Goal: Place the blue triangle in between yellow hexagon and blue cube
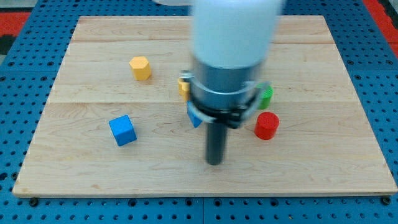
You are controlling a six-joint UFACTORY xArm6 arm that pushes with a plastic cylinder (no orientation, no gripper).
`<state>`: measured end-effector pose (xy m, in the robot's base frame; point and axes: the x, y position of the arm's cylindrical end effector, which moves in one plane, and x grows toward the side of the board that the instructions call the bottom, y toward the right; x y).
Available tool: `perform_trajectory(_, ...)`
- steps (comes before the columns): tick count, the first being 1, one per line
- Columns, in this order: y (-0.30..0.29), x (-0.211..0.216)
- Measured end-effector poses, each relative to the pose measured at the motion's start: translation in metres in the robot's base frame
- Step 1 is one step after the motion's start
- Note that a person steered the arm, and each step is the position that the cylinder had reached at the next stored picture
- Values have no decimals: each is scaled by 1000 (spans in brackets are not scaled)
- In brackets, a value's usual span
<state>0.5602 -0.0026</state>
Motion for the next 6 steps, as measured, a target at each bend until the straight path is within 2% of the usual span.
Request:
perform_trajectory(1, 13, -16)
perform_trajectory(2, 30, -57)
perform_trajectory(3, -26, -92)
perform_trajectory(4, -46, -90)
perform_trajectory(5, 0, -98)
perform_trajectory(6, -29, -135)
